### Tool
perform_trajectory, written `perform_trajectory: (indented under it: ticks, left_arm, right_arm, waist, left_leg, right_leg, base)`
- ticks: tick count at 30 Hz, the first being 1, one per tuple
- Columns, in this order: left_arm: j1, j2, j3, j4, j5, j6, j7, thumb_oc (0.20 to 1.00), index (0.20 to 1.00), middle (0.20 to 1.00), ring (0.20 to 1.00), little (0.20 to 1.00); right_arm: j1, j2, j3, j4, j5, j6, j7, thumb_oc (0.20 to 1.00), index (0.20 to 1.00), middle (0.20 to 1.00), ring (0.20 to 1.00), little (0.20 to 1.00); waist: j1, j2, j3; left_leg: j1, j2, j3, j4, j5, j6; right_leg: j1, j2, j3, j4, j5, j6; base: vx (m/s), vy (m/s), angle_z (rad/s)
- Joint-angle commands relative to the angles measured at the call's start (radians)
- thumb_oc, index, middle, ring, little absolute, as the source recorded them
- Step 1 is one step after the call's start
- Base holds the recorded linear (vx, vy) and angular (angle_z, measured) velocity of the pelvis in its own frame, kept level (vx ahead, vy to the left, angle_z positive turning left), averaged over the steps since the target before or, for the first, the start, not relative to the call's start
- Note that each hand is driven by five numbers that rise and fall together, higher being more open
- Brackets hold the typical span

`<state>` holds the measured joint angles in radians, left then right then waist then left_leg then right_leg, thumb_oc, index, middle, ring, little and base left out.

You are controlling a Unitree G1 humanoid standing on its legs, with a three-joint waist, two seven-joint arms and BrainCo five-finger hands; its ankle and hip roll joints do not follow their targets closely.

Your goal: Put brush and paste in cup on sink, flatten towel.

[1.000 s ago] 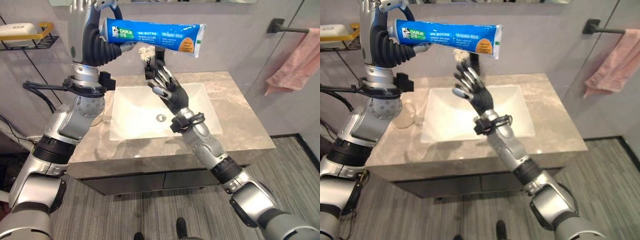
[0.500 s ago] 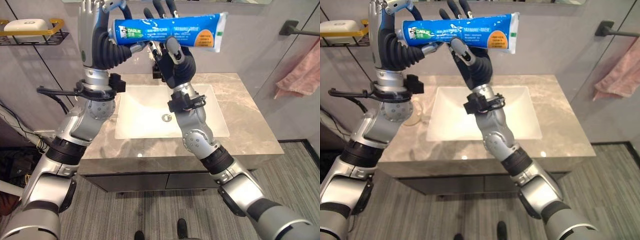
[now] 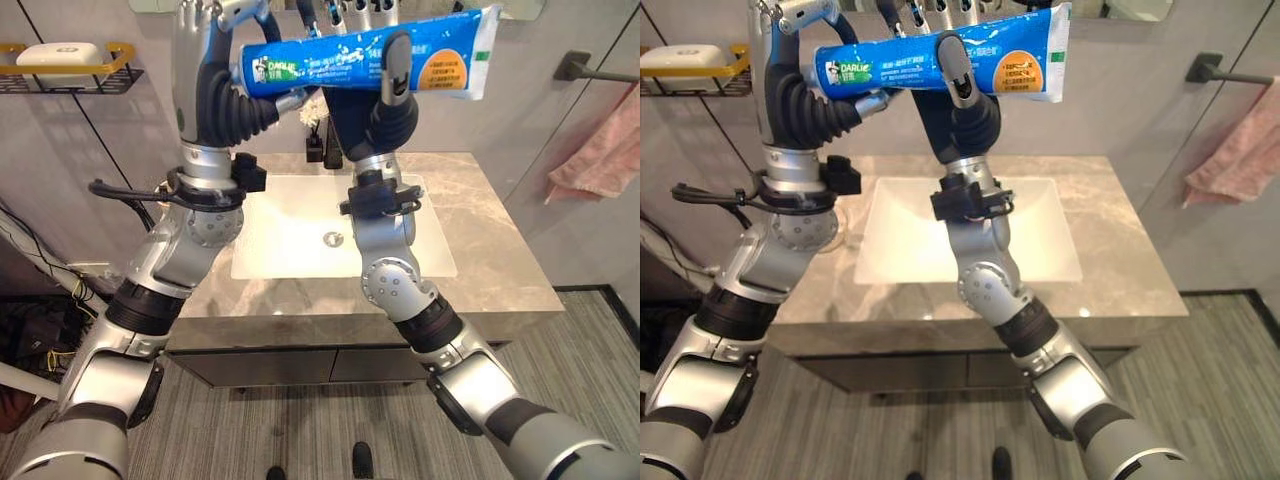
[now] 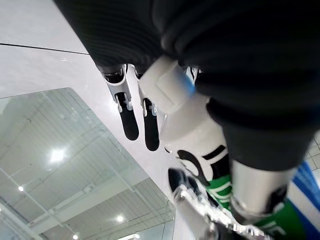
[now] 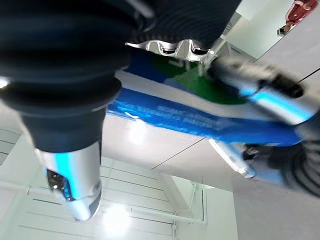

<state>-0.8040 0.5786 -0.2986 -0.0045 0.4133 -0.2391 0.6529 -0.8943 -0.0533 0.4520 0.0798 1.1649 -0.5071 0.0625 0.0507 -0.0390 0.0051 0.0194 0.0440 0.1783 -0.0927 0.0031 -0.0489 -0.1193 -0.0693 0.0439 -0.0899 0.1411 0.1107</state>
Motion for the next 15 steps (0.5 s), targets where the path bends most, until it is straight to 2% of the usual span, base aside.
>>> perform_trajectory:
  ticks: [1,15]
  left_arm:
    - [-0.016,0.020,-0.018,-0.020,-0.007,-0.024,0.006,0.200,0.200,0.200,0.200,0.200]
    - [0.061,-0.013,-0.022,-0.034,-0.047,-0.038,-0.027,0.200,0.200,0.200,0.200,0.200]
  right_arm:
    - [-0.052,0.055,-0.110,-0.051,0.018,-0.055,0.005,1.000,1.000,1.000,1.000,1.000]
    - [-0.031,0.064,-0.097,-0.062,0.009,-0.058,-0.017,1.000,1.000,1.000,1.000,1.000]
  waist:
    - [0.029,-0.065,-0.047]
    - [0.034,-0.059,-0.044]
  left_leg:
    - [0.010,-0.019,-0.028,0.098,-0.099,-0.010]
    - [0.017,-0.015,-0.031,0.091,-0.093,-0.011]
  right_leg:
    - [0.053,-0.097,-0.032,0.006,-0.011,0.063]
    - [0.056,-0.095,-0.035,0.006,-0.013,0.058]
  base:
    - [0.00,0.000,0.00]
    - [0.00,0.000,0.00]
